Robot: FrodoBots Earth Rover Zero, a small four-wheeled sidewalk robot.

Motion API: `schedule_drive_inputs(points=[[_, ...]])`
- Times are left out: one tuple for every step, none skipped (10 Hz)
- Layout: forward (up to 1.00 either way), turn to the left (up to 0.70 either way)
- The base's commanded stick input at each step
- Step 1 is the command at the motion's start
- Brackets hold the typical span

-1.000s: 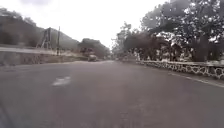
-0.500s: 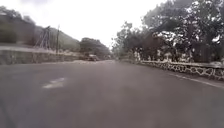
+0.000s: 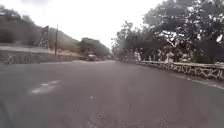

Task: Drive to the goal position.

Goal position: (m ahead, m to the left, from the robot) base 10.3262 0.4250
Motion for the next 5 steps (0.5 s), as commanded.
schedule_drive_inputs(points=[[0.70,0.00],[0.70,0.00],[0.70,0.00],[0.70,0.00],[0.70,0.00]])
